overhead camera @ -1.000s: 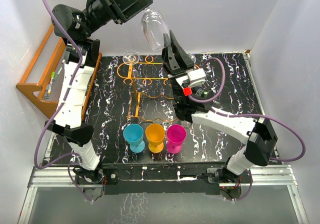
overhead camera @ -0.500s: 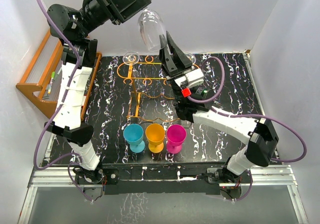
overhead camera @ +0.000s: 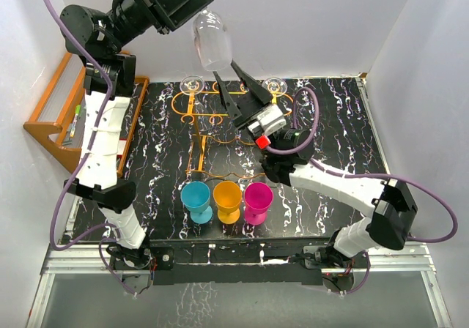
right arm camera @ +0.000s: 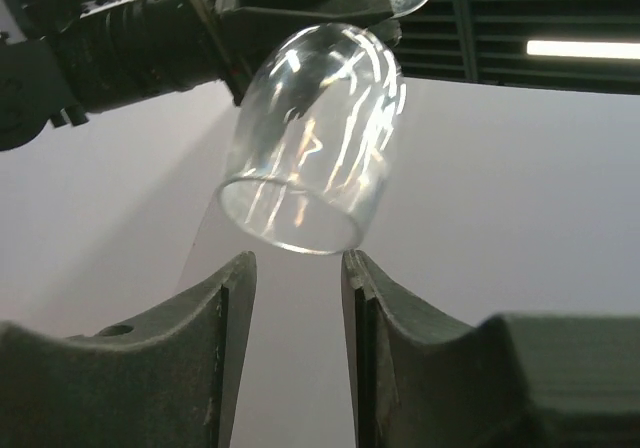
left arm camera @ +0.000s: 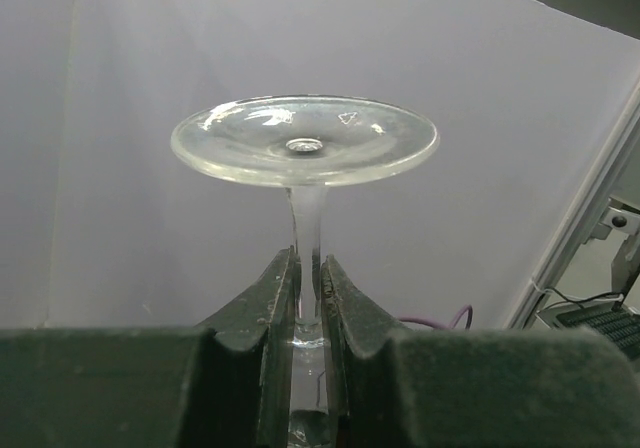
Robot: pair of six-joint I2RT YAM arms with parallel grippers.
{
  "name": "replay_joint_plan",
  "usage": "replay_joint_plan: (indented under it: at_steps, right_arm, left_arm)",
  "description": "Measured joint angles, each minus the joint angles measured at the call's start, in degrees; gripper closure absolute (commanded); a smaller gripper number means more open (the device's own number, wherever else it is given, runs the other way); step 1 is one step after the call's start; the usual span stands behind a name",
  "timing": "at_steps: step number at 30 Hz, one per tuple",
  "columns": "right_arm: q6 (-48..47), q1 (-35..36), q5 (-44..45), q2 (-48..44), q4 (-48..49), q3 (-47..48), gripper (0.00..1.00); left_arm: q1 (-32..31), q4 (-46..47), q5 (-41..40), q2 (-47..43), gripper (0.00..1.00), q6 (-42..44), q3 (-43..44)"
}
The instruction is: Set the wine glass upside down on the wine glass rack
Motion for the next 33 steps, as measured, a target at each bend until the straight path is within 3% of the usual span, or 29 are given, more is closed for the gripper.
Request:
replay_joint_plan:
  at_steps: [6,10,15,19,26,33]
  right_arm:
    - [-0.2,0.1,-1.3,-1.6,-2.3,-4.2,0.51]
    - [0.8,0.2,-0.8,-6.5,-3.5,-9.5,0.51]
    - [2.7,0.2,0.0,-17.3,-6.3,-15.4,0.52]
    - [3.2,0.2,1.4,-25.7,-9.7,-17.6,0.53]
    - [4.7,0.2,4.7,-33.7,-12.8,-23.0,0.53]
    - [6.0,0.2,7.6,-34.4,-14.5,-26.1,0.53]
  left_arm:
    - [0.3,1.0,-1.1,0.0,1.00,0.3,0.3]
    - [0.3,-2.4,0.1,-0.1,1.00,5.7,1.1]
    - [0.3,-14.6,3.3,-1.8,1.00,18.8,1.8]
    - [0.4,-29.5,3.5,-7.2,1.00,34.4,-0.7]
    - [0.5,-52.6,0.5,-22.3,1.00,59.7,-13.0]
    - [4.9,-61.7,-3.3,-40.2,1.00,78.5,-41.5]
